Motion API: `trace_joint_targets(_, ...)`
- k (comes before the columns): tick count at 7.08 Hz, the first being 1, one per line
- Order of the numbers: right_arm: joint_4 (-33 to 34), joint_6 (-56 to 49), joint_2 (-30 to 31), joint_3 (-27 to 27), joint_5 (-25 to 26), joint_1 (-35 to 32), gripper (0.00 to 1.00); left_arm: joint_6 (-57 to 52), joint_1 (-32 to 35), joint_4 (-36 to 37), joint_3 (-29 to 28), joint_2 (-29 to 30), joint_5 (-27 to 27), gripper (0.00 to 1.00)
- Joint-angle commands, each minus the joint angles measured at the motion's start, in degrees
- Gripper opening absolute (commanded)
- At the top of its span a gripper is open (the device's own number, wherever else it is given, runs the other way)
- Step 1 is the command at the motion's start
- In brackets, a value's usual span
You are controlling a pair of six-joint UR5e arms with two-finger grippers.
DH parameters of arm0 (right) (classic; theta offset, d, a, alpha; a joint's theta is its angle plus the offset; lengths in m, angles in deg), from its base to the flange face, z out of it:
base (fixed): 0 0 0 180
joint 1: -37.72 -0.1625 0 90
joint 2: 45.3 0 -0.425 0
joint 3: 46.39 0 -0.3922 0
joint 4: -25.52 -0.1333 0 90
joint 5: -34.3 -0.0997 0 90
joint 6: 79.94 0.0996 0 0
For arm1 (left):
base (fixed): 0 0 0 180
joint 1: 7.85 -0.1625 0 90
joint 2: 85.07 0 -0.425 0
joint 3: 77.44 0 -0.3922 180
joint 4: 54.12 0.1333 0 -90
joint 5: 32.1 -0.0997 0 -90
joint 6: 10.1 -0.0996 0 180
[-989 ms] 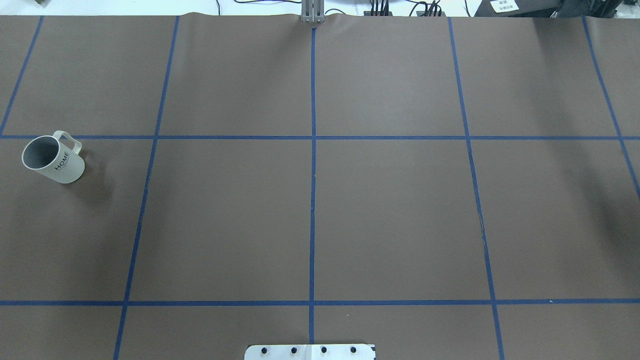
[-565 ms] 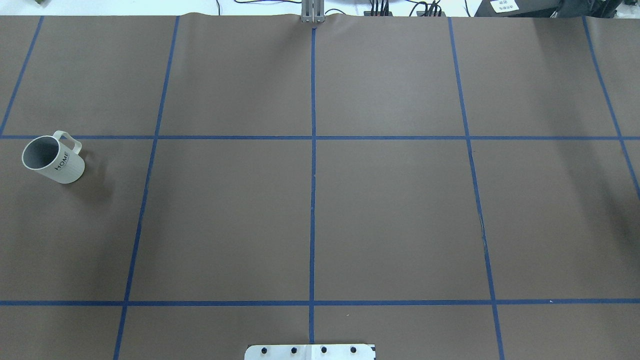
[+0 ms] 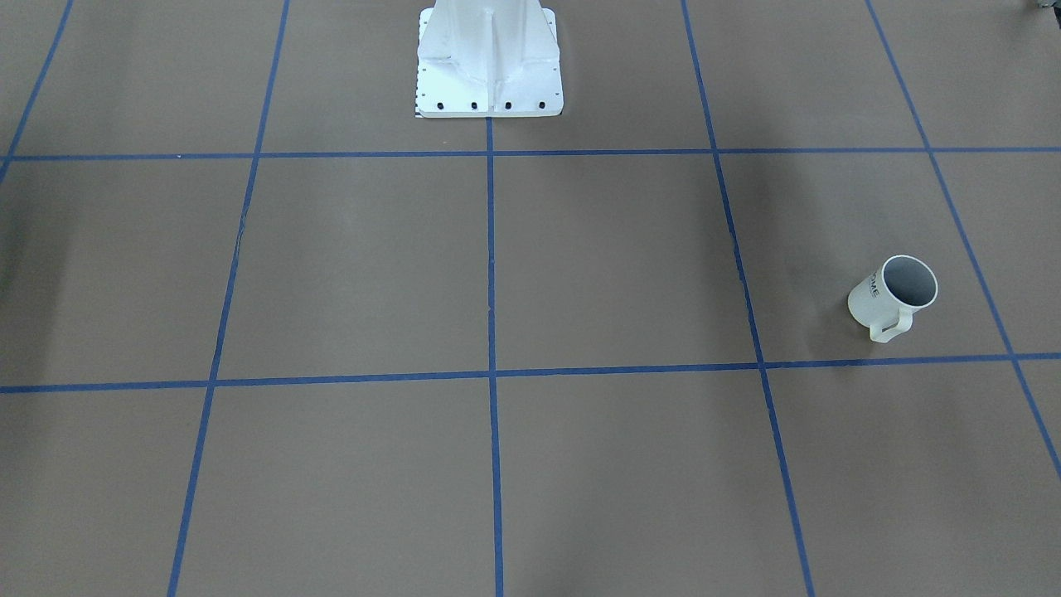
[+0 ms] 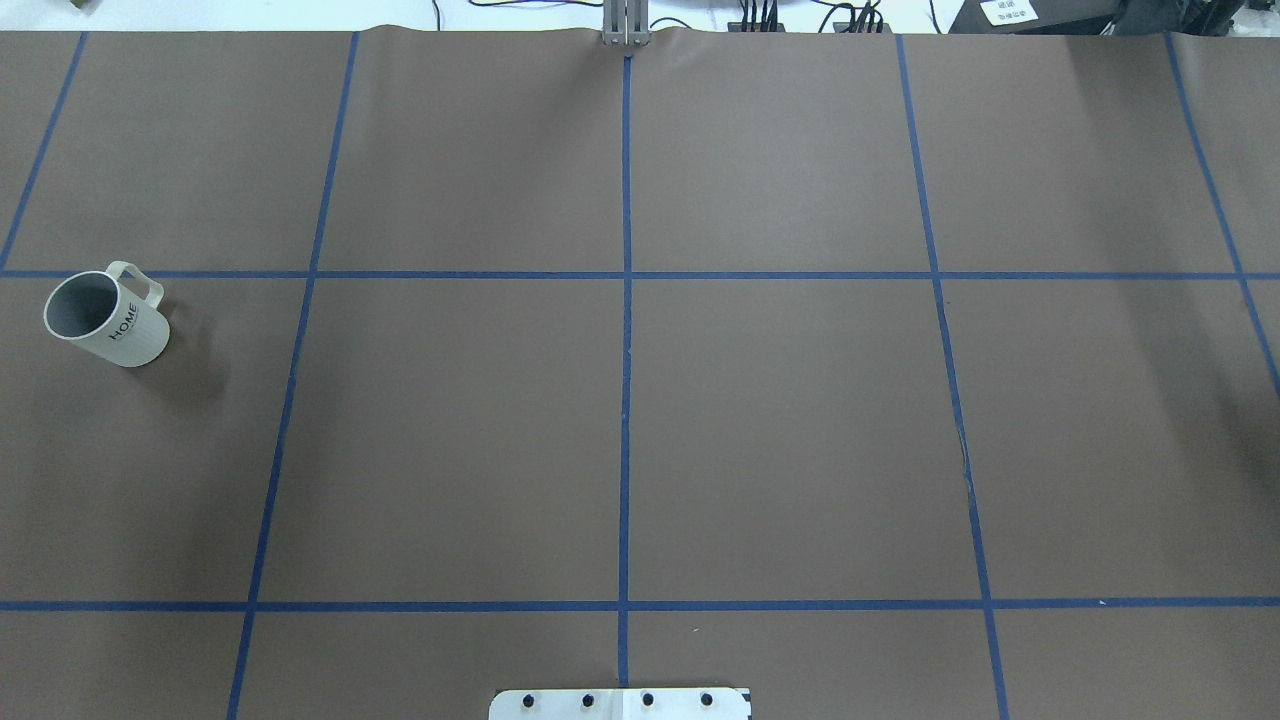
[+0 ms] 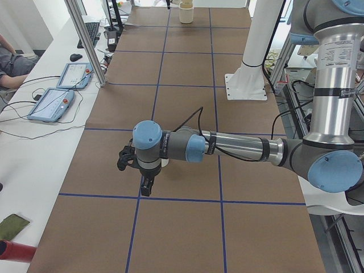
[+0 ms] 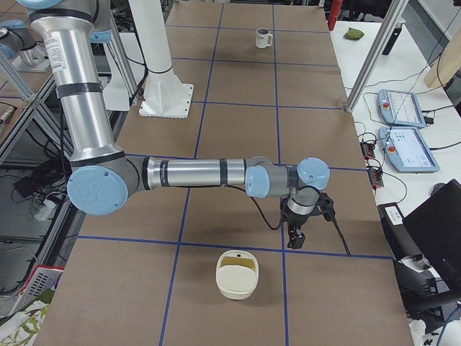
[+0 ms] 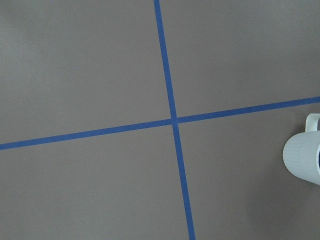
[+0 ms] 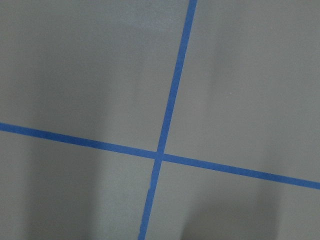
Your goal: Left arm hands cup to right arm to dump lemon
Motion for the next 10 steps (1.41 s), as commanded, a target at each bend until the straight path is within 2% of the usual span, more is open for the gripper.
trace_joint_targets(1,-0.35,0.00,0.10,0.01,0.10,0.18,1.00,0.17,0.07,-0.06,0.64,-0.27,0.07,1.00)
trace_joint_targets(10,-0.44,0.09,0.01,-0.17,0.01,0.27,1.00,-0.27,-0.01,-0.06,2.06,-0.62,-0.46,1.00)
